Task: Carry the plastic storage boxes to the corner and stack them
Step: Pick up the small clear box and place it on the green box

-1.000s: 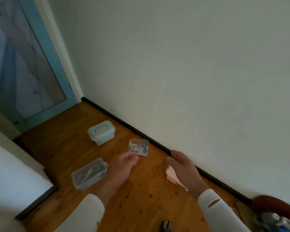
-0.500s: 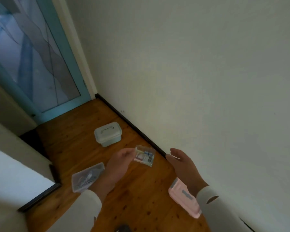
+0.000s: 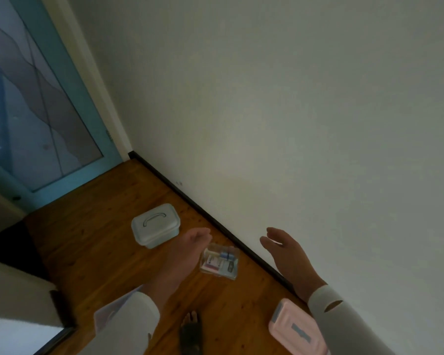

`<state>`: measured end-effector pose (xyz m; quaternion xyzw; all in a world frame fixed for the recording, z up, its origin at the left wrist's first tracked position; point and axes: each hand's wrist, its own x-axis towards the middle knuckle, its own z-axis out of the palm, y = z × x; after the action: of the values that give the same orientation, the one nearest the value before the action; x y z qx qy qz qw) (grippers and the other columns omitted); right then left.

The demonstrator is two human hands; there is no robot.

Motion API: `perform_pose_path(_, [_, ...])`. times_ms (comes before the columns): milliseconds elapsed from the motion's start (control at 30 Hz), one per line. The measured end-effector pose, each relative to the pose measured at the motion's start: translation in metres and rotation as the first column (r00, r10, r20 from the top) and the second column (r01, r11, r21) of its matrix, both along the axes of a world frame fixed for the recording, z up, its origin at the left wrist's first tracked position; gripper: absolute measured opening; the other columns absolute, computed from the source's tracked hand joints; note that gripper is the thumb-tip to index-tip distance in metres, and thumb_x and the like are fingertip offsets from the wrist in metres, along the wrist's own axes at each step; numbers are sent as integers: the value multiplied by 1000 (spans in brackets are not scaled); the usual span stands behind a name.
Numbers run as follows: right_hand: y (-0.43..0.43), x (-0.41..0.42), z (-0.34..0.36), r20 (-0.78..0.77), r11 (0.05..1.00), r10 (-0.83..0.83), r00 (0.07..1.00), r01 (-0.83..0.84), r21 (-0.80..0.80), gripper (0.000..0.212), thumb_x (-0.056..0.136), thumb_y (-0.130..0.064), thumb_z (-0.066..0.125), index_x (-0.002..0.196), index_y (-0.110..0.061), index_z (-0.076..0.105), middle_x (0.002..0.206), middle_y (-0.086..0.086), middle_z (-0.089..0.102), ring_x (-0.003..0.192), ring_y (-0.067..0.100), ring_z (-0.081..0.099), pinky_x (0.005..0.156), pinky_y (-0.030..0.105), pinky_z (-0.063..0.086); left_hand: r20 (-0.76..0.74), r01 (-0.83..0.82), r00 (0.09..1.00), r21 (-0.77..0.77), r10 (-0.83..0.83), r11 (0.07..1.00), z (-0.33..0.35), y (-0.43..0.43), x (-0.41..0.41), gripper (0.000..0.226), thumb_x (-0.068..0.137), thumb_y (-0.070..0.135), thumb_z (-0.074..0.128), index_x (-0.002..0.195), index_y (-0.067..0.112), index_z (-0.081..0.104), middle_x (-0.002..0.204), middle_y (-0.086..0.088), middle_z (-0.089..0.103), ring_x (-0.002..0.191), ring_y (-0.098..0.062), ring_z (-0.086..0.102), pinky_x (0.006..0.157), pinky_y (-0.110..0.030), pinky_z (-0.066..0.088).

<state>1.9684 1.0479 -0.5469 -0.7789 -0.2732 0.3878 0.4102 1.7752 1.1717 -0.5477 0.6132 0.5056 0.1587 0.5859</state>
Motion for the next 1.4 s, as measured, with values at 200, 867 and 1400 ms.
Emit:
perform_pose_path(200, [93, -6, -10, 16, 999, -24, 1000, 24, -43, 43, 96, -35, 54, 137, -23, 47, 137, -4, 52, 90, -1, 48, 48, -3, 37, -45, 13, 999, -16, -14, 1000, -5, 93, -10, 29, 98, 32, 51, 125, 27, 60, 117, 6, 65, 112, -12, 59, 103, -42, 46])
perform_pose_path(867, [178, 44, -152, -81, 979, -33, 996, 16, -205, 47, 98, -37, 50, 141, -20, 44, 136, 1, 53, 105, 13, 50, 88, 28, 43, -153, 15, 987, -160, -40, 987, -156, 192, 32, 30, 97, 34, 52, 126, 28, 59, 120, 6, 64, 114, -13, 58, 103, -40, 45])
perform_pose_path(1400, [211, 79, -418, -157, 959, -137, 978, 91, -270, 14, 96, -36, 53, 83, -39, 52, 79, -26, 54, 67, -10, 55, 52, 9, 38, -167, 31, 983, -279, -80, 960, -414, 221, 87, 12, 98, 33, 53, 91, 38, 61, 74, 34, 67, 67, 14, 64, 46, -3, 43])
